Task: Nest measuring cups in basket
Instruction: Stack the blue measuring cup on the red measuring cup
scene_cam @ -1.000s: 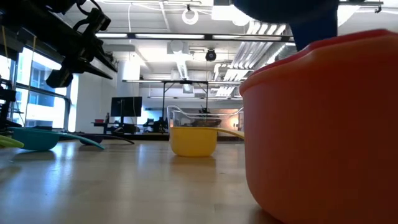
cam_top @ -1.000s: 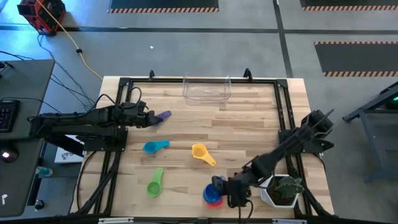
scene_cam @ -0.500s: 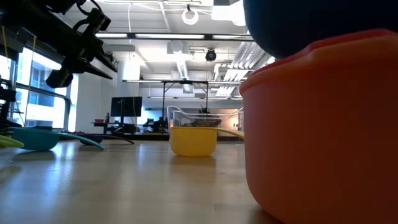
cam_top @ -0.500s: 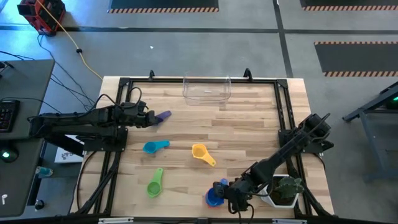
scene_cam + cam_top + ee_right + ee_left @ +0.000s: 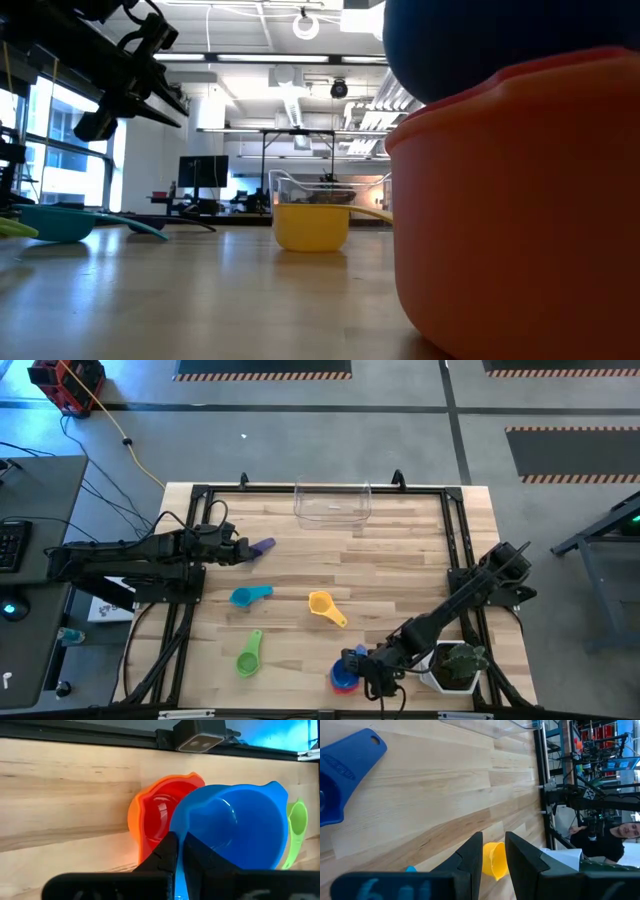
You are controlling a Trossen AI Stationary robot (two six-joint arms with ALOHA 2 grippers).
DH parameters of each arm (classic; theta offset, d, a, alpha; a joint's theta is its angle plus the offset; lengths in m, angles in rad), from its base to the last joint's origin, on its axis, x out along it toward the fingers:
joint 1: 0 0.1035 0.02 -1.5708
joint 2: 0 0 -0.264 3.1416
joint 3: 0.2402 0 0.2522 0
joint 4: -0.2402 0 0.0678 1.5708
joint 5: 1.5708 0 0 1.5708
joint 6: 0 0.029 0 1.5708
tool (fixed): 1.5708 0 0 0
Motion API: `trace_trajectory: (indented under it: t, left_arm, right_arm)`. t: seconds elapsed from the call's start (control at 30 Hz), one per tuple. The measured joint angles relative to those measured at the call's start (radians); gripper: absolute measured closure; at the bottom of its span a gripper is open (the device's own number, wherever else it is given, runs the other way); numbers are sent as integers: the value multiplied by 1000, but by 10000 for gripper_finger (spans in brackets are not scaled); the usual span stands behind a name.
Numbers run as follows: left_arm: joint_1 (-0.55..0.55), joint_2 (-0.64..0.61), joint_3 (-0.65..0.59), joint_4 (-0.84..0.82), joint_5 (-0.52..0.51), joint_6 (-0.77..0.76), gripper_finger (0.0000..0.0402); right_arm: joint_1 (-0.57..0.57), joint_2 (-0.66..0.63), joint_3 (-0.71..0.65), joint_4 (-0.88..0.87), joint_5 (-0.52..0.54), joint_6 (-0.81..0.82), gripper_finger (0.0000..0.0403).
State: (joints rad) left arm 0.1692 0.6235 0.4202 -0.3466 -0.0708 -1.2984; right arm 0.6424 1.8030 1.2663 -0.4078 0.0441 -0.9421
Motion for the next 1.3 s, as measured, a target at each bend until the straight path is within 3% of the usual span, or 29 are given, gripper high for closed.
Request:
trace_trajectory:
  t: [0.43,0.77,1.0,1.3]
  left_arm:
    - [0,0,0,0,0,-10,328]
    - [0,0,0,0,0,-7,328]
    - [0,0,0,0,0,-7,328]
    - [0,0,0,0,0,-9,328]
  right_arm:
    - [0,0,4,27,-11,159,400]
    - [29,-1,5,27,60,-107,400]
    - [35,-1,5,27,52,-22,372]
    - [35,-1,6,24,51,-50,331]
